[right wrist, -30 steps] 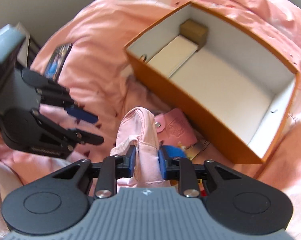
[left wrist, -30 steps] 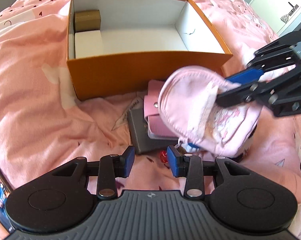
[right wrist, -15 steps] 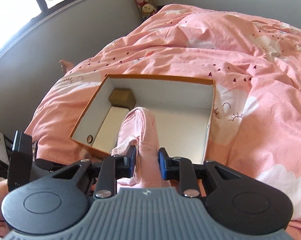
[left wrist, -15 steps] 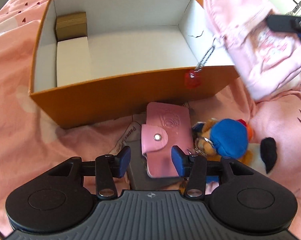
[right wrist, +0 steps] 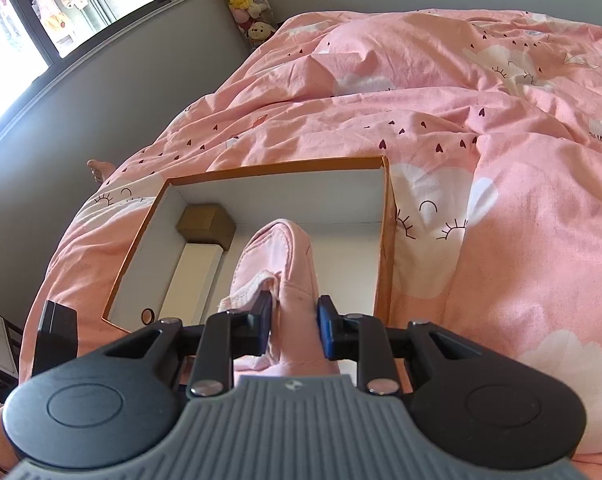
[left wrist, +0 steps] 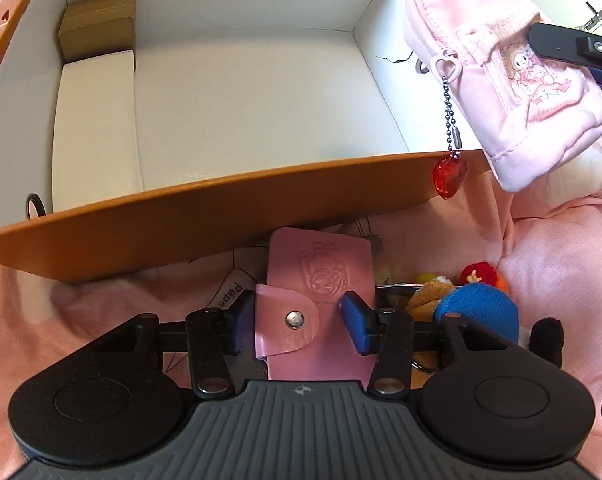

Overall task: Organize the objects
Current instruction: 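Grasp the pink wallet with the left gripper while the right gripper carries the backpack over the box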

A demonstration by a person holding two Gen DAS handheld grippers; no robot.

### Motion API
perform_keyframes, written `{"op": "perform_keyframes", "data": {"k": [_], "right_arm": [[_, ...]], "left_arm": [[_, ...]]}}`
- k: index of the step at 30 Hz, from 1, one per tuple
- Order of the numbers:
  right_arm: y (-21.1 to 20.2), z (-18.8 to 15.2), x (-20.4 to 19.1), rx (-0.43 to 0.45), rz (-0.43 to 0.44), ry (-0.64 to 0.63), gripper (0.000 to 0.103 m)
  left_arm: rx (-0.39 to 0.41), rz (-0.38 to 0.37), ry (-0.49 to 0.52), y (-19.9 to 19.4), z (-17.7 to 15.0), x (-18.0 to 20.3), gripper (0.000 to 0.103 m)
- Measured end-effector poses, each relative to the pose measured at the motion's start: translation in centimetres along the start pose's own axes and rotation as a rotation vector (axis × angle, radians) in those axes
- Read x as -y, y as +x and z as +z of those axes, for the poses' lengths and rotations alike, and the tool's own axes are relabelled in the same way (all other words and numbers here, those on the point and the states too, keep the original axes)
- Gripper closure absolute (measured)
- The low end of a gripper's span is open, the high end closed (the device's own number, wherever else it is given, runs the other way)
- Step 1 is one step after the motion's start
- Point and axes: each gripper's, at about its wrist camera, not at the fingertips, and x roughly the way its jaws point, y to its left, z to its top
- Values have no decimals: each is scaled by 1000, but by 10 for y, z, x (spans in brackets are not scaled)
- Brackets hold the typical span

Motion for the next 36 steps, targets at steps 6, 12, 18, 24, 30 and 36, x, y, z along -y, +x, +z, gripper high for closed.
{"op": "perform_keyframes", "data": {"k": [6, 12, 18, 24, 30, 36], "right_arm": [[8, 0, 6, -3, 7, 21, 77], [4, -2, 8, 12, 22, 34, 77], [-4, -3, 1, 45, 54, 34, 78], [-11, 3, -14, 95, 91, 23, 78], [-20, 11, -32, 166, 91, -5, 78], [-15, 17, -39, 207, 43, -6, 78]], "left_arm": [[54, 51, 0, -13, -4, 13, 67], [127, 93, 0, -43, -19, 23, 67], [229, 123, -14, -90, -26, 28, 67], [350, 102, -24, -133, -17, 32, 67], [461, 72, -50, -163, 10, 21, 67], [455, 119, -82, -151, 45, -2, 67]]}}
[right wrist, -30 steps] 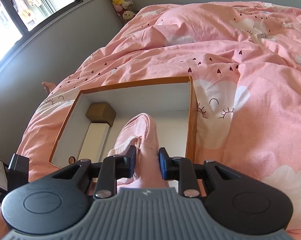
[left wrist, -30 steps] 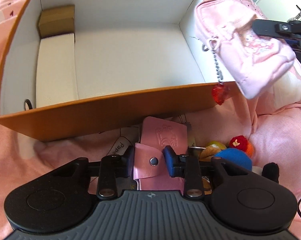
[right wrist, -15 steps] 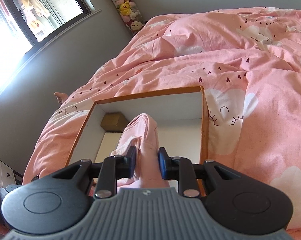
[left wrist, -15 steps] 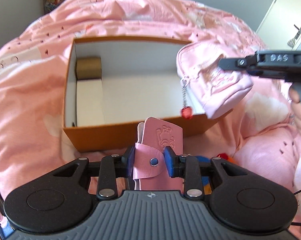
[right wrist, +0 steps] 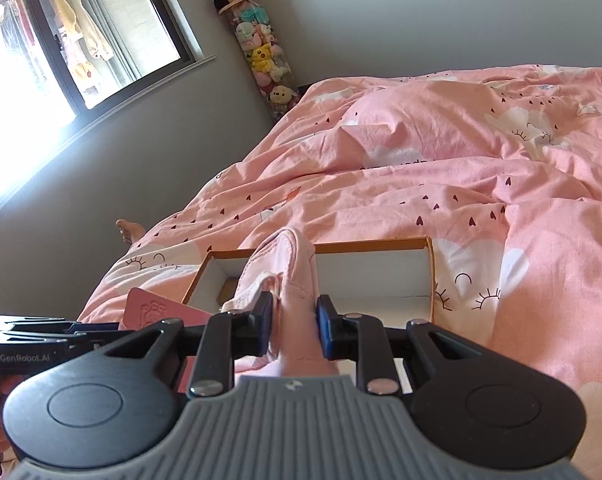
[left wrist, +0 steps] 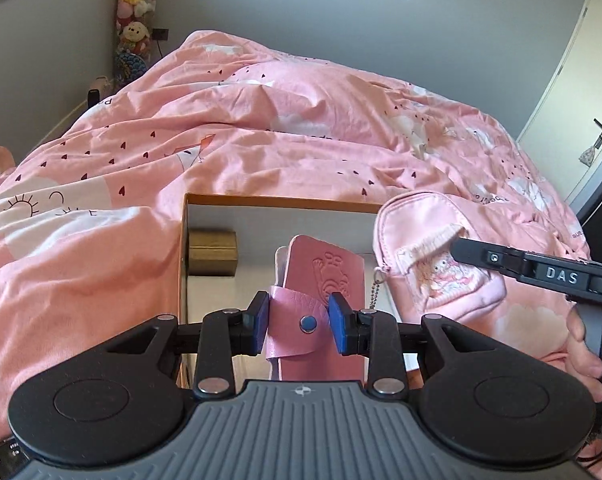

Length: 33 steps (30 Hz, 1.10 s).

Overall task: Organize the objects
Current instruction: 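Grasp the pink wallet with the left gripper while the right gripper carries the backpack over the box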

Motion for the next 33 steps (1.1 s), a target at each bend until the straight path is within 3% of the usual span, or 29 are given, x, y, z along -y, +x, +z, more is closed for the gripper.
{"op": "perform_keyframes", "data": {"k": [10, 17, 24, 33], "right_arm": [[51, -3, 20, -53, -77, 54, 78], [92, -2, 33, -106, -108, 77, 79], [110, -1, 42, -120, -117, 90, 79], [118, -2, 47, -129, -117, 97, 78]], "left_arm": [[-154, -4, -119, 98, 8, -34, 67], [-204, 39, -120, 153, 22, -38, 67], [-232, 94, -114, 187, 27, -38, 67], [-258, 192, -42, 204, 29, -30, 64]]}}
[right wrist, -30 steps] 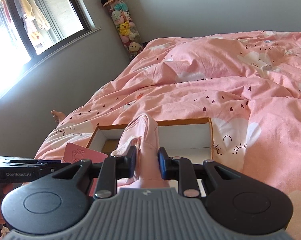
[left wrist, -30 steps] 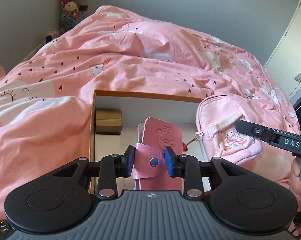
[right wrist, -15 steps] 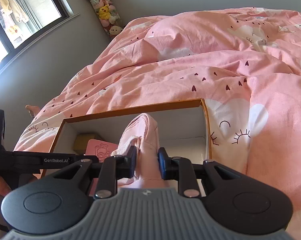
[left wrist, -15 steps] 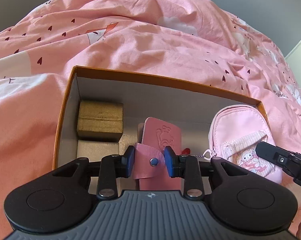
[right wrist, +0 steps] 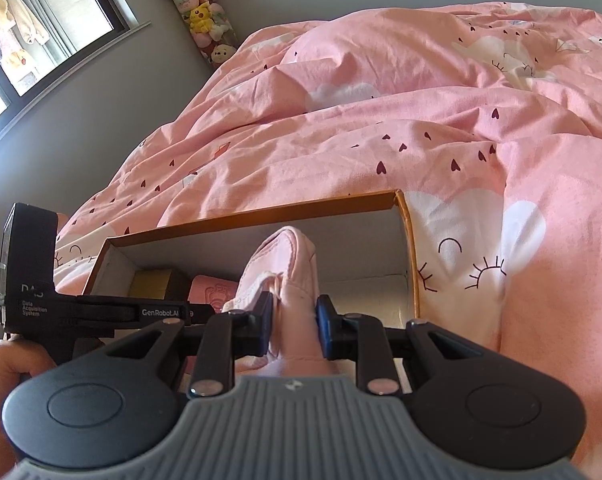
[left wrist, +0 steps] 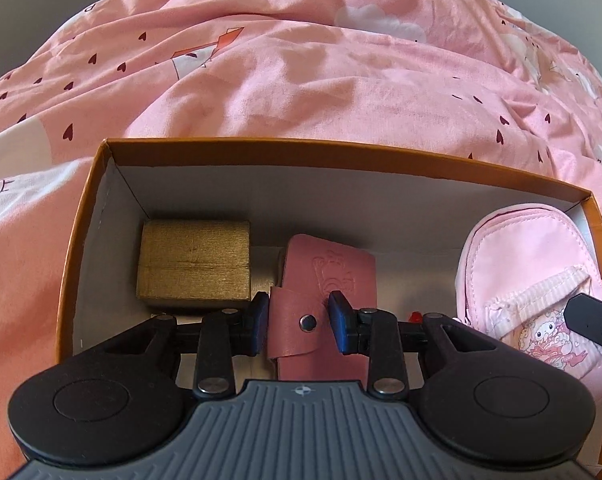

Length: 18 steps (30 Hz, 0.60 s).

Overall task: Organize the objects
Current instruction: 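Grasp the pink wallet with the left gripper while the right gripper carries the backpack over the box, then lower the wallet and backpack into the orange box and open both grippers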

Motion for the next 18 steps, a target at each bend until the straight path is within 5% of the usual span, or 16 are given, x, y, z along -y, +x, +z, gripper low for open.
{"op": "perform_keyframes", "data": {"k": [6, 12, 18], "right_arm": [[2, -1, -1, -4, 4, -8, 78], [0, 1, -3, -4, 30, 28, 78], [5, 8, -21, -2, 106, 51, 78]], "left_arm": [[-4, 37, 39, -3, 2, 5, 60], [75, -19, 31, -42, 8, -2, 59], [178, 12, 14, -81, 15, -19, 59]]}}
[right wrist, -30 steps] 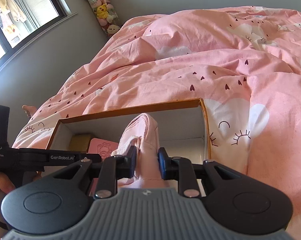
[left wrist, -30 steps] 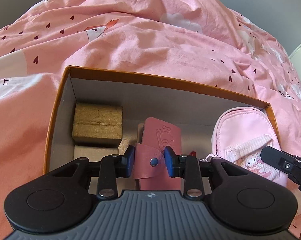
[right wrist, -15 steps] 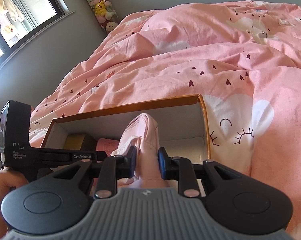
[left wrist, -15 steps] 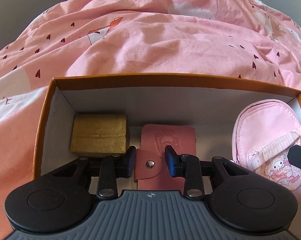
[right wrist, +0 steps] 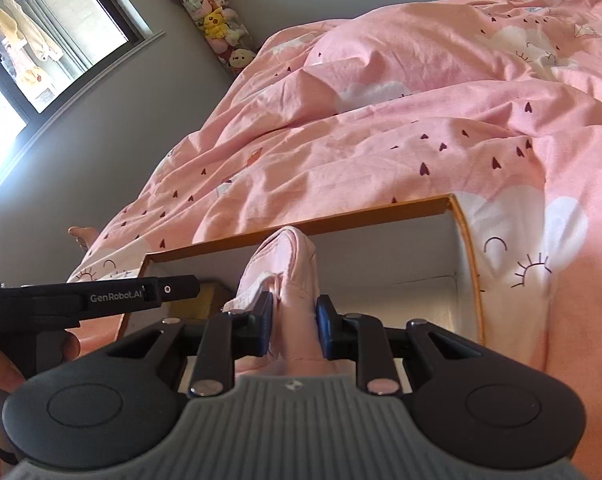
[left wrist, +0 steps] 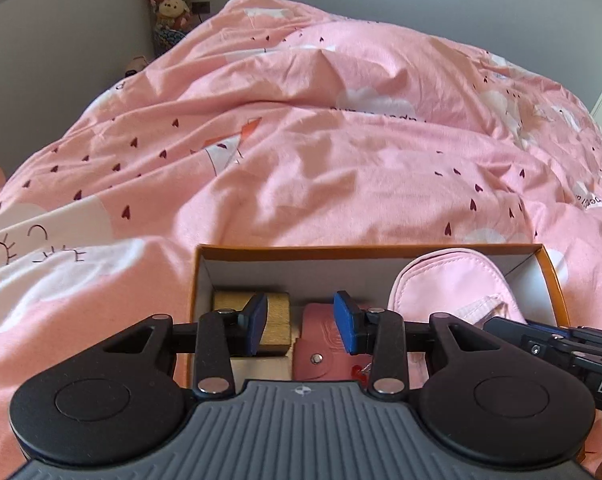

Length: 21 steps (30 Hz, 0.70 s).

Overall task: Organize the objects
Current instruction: 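Lower the wallet and backpack into the orange box and open both grippers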

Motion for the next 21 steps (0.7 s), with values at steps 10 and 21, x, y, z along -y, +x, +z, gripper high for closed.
{"op": "perform_keyframes", "data": {"k": [10, 21], "right_arm": [[49, -3, -19, -85, 66, 125, 79], [81, -23, -7, -128, -26, 236, 78]], "left_arm": [[-14, -1, 15, -3, -10, -14, 59], [-33, -1, 41, 4, -19, -22, 59]]}}
